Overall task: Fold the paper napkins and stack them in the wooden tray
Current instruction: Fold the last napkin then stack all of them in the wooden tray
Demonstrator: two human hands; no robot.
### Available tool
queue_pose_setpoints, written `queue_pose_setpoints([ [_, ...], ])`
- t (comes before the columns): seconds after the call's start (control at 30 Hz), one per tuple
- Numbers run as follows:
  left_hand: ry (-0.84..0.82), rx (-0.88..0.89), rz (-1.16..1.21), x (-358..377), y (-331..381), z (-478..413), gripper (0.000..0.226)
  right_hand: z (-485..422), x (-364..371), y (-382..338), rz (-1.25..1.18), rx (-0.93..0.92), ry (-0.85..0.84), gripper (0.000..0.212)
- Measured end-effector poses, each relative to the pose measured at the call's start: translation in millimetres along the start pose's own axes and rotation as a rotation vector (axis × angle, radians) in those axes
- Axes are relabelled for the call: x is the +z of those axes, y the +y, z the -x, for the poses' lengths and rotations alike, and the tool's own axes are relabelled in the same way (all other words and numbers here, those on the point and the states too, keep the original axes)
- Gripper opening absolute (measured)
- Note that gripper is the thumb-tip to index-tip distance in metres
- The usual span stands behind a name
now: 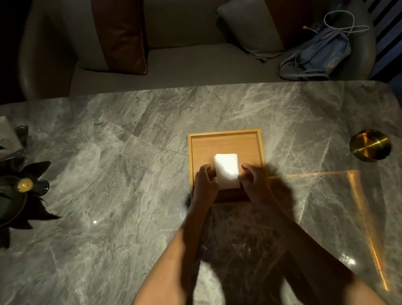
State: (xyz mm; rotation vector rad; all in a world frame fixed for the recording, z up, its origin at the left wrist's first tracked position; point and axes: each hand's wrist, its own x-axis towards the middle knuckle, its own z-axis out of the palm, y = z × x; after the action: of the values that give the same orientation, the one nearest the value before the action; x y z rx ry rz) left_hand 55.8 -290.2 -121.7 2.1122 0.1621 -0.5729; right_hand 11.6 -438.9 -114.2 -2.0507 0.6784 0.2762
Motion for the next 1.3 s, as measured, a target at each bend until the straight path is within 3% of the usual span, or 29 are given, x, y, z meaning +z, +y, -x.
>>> queue_pose_setpoints([
  [0.2,-0.065,0.262,-0.372,8,-21,10,0.058,6,2,9,0.299,-0.164,0.015,0.057],
  [0.37,-0.105,0.18,-0.463,8,-17,8,0.049,4,0,9,0.571,-0.207,-0.095,0.057],
  [0.47,-0.07,0.223,-0.45,4,-10,15,0.05,3,-2,9,0.506,-0.207,-0.11,0.057],
  [0.53,0.158,0.293,-0.456,-3,-5,19,0.045,3,-7,12,0.453,-0.252,0.03,0.054],
  [0.6,0.346,0.209,-0.483,-13,-5,24,0.038,5,-16,20,0.432,-0.189,0.237,0.05],
  [0.67,0.306,0.104,-0.494,-23,-12,29,0.038,6,-27,30,0.328,-0.002,0.265,0.049],
  [0.73,0.207,0.128,-0.425,-29,-23,31,0.034,6,-33,40,0.242,0.092,0.167,0.041],
  [0.87,0.075,0.04,-0.168,-42,-20,29,0.049,9,-38,42,0.226,0.054,0.138,0.026],
  [1.07,-0.004,0.061,-0.145,-47,-28,53,0.056,33,-46,47,0.278,0.064,0.061,0.023],
  [1.3,0.031,-0.01,-0.2,-38,-39,63,0.049,45,-45,57,0.269,0.031,0.036,0.031],
])
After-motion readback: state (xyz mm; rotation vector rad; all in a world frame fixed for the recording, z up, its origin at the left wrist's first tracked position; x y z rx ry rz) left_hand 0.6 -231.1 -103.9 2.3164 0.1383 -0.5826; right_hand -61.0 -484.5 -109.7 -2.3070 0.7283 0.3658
